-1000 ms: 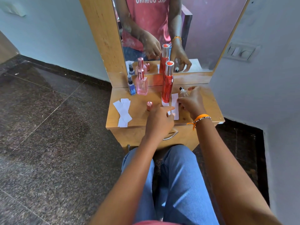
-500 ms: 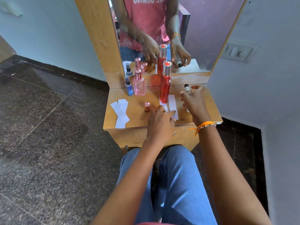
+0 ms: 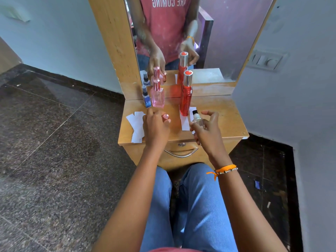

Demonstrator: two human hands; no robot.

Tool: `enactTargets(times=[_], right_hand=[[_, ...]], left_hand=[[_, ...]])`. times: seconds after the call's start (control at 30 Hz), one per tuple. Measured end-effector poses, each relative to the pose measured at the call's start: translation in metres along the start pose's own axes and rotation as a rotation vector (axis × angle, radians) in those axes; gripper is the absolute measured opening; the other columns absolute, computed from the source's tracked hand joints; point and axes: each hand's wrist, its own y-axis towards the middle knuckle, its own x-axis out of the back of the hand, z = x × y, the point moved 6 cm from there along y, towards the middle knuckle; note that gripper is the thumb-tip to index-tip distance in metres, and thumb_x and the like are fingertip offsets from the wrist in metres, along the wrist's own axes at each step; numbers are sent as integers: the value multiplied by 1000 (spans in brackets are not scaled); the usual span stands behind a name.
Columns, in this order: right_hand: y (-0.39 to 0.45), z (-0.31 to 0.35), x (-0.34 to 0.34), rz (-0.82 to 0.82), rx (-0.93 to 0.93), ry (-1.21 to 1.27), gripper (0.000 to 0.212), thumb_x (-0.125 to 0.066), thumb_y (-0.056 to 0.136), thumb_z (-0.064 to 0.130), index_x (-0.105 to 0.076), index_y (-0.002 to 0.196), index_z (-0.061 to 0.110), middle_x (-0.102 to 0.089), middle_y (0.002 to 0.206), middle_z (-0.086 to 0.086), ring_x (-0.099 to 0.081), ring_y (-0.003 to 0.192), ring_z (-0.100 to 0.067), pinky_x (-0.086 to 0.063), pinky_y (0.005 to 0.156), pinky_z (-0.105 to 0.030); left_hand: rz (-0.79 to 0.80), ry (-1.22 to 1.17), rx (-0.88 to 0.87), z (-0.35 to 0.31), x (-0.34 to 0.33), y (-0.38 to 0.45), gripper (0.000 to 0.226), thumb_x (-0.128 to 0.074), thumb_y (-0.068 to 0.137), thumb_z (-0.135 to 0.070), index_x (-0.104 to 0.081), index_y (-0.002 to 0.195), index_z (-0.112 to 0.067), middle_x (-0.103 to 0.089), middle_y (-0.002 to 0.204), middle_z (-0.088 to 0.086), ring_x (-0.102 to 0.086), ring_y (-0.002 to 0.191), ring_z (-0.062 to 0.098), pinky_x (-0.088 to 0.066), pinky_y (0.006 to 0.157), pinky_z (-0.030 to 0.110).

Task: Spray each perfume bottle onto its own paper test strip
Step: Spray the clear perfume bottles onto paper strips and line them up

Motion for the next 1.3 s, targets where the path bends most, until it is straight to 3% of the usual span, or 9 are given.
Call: enactTargets(times=[0.23,0.43,0.6,0.77,0.9,1.0,1.1,1.2,1.3], right_hand=[[-13,24,-8,229,116,-161,42,-63,85,9,-38,115,24,-60,80,-6,-52,60,-7,-42,55,-16],[-19,36,-16,309,211,-83,54,-60,88,5,-32,132,20,-55,72,0,-46,47,-1,-39,47,-14],[-22,29,-15,332,285,-118,53,-57,92,9,-38,135,34,-51,60,11,-42,51,-4,-40,54,-25],[-17,28,-6,116,197,64,25,-38,102,27,-42,126,30,-58,87,11,-58,68,-5,-49,60,-30],[-15,33,3,-36,242,149,22,-34,102,29,-43,119,41,-53,94,8,-55,76,-12,-46,67,-31],[-16,30,2,-9,195,295,20,-33,102,29,-45,118,35,-52,97,-3,-61,67,-33,-54,55,-33],[-13,28,16,-143,195,279,18,-39,101,22,-54,111,24,-60,107,-10,-62,92,-23,-54,83,-47],[-6,26,27,-187,156,349,13,-50,95,5,-58,100,13,-64,96,-6,-62,92,-12,-49,79,-23],[-4,27,34,-174,142,401,17,-61,86,0,-57,94,13,-64,87,-2,-61,81,-10,-49,76,-20]], left_hand=[[97,-497,129,-13,17,-6,25,-60,86,-34,-72,89,-12,-68,81,-3,-60,83,12,-44,75,28],[268,-666,124,-32,12,-26,18,-62,88,-25,-68,74,-15,-61,62,-8,-53,49,-8,-43,54,8],[455,-633,95,-33,12,-30,17,-59,90,-31,-69,79,-23,-66,76,-8,-58,69,-4,-44,68,16],[620,-662,167,-24,-5,-44,26,-47,96,-25,-60,115,-13,-63,117,13,-60,98,19,-50,90,30],[804,-601,48,-37,-16,-59,29,-59,89,-12,-58,118,-14,-66,107,8,-63,97,19,-47,96,35],[716,-644,27,-48,-23,-61,24,-58,88,-3,-62,111,-4,-64,82,4,-62,78,14,-51,81,27],[653,-553,-23,-47,-31,-60,25,-61,84,0,-63,110,2,-68,90,11,-60,80,13,-47,74,19],[611,-453,-36,-41,-34,-57,38,-65,81,-2,-61,119,-4,-67,112,15,-61,99,18,-44,81,20],[590,-407,-74,-41,-36,-55,42,-65,82,-7,-59,123,-11,-65,119,7,-58,113,18,-44,96,29]])
